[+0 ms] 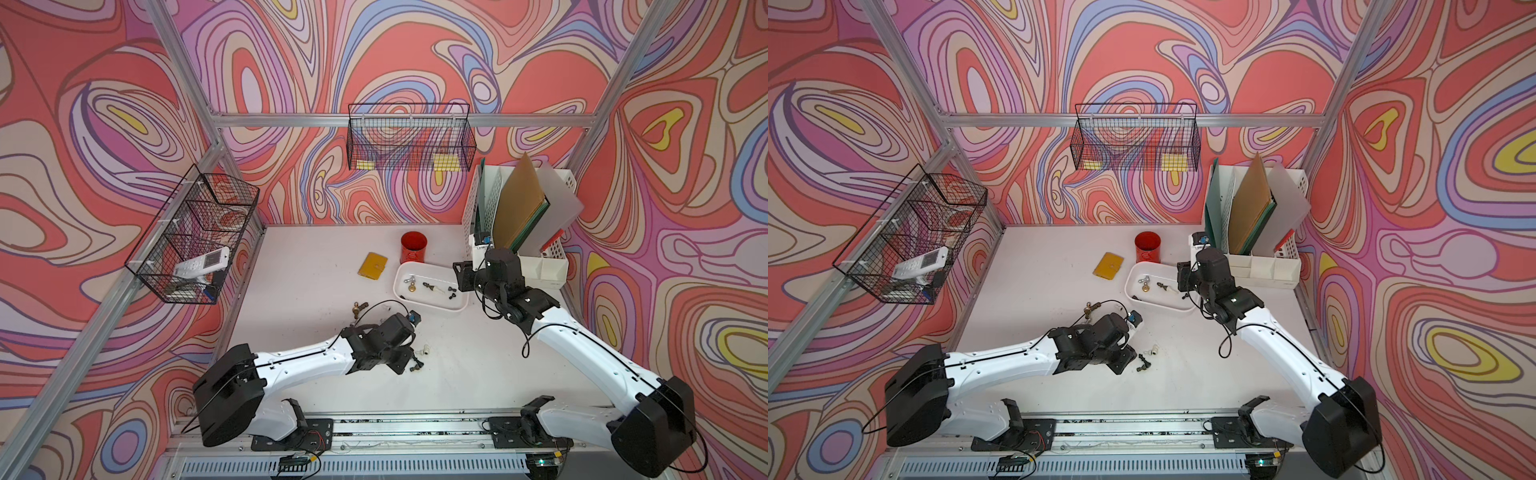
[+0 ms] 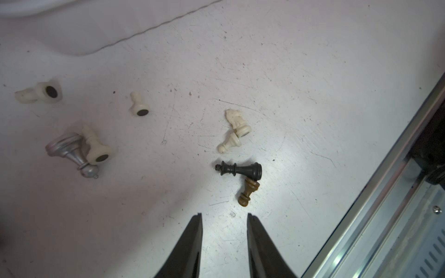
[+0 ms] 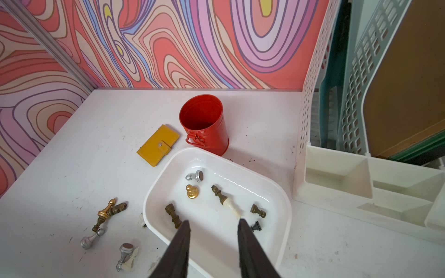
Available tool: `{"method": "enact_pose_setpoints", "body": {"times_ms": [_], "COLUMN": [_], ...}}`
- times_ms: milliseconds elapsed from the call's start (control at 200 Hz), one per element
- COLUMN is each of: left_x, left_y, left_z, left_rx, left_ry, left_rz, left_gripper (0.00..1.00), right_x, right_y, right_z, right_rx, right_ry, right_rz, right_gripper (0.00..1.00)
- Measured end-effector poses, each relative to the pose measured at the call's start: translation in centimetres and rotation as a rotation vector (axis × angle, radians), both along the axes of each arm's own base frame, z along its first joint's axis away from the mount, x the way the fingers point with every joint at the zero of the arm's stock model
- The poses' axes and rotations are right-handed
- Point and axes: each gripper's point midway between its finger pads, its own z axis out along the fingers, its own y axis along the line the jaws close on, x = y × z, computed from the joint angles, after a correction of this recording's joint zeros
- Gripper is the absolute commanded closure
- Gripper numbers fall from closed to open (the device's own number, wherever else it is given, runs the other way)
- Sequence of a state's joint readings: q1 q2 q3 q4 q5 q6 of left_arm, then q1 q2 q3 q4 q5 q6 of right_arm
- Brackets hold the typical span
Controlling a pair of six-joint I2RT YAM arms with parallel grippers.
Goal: Put the chess pieces into the storage box
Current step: Pick up the chess piece at the center of the board.
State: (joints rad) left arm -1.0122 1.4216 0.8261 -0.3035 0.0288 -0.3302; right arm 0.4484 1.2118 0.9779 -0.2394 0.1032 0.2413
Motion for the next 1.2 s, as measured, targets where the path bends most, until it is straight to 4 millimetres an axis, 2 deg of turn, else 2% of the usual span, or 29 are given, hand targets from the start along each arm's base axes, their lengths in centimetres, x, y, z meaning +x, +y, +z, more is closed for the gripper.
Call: {"method": "enact_pose_setpoints", "body": {"times_ms": [165,391,546,801,1197], "left_x": [-0.6,-0.7,-1.4,-1.9,-1.6], "left_y": [-1.5,-2.9,-3.6,-2.9,-2.4], "left_z": [-0.8,-1.1,-2.3,-4.8,-6.2], "left_rx": [0.001,-0.006,0.021,0.121,0.174], "left_ry": [0.018,0.040,0.067,0.085,0.080], "left_rz": [-0.054,-0.085,-0.119,-0.142,-0.143], "left_gripper": [0.66,0.67,0.69,0.69,0.71], "right_x": [-0.2,-1.2,-1.1,-1.1,-1.1], "right_y": [-0.5,-1.5,-1.7,-1.8,-1.7], "right_z": [0.2,-1.2,-1.3,-1.3,-1.3], "right_rx": [-0.005,-0.026,-0.032,-0.033,-0.032], "right_ry": [-0.012,0.003,0.002,0.002,0.003], "right_rz": [-0.020,-0.045,-0.054,-0.057,-0.055], "right_gripper": [0.65,0.65,0.65,0.65,0.65]}}
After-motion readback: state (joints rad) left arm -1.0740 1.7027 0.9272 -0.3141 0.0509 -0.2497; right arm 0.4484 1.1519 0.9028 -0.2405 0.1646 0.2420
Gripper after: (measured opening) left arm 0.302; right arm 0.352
